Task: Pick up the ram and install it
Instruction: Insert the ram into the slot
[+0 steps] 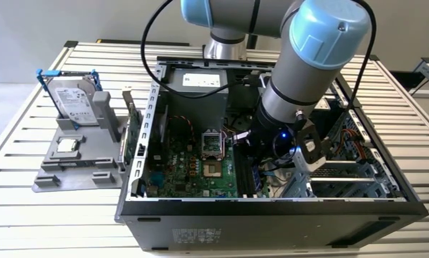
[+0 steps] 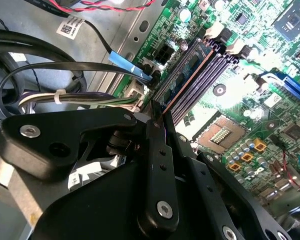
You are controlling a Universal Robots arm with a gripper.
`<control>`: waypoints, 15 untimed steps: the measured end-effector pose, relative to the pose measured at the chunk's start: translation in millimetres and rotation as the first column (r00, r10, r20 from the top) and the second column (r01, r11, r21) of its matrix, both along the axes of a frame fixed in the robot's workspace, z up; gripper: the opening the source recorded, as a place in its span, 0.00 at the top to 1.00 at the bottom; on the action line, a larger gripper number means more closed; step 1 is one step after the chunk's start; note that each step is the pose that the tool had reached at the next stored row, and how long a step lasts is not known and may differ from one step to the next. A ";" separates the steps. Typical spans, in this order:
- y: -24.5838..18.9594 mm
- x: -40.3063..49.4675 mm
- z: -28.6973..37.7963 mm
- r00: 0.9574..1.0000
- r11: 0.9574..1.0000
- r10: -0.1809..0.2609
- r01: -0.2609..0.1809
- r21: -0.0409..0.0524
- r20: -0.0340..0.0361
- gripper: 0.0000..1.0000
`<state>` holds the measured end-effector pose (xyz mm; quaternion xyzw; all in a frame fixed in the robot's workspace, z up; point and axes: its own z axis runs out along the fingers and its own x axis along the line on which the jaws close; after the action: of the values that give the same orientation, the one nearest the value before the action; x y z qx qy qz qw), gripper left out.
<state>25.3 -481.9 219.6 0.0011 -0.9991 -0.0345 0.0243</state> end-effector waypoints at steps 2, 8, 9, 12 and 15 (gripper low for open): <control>0.0 0.0 -0.1 1.000 1.000 0.000 0.000 0.000 0.000 1.00; 0.0 0.0 -0.1 1.000 1.000 0.000 0.000 0.000 0.000 1.00; 0.0 0.0 -0.1 1.000 1.000 0.000 0.000 0.000 0.000 1.00; 0.0 0.0 -0.1 1.000 1.000 0.000 0.000 0.000 0.000 1.00; 0.0 -1.1 -0.1 1.000 1.000 -0.002 0.002 0.000 0.000 1.00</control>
<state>24.2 -481.8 219.5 0.0003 -0.9991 -0.0347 0.0243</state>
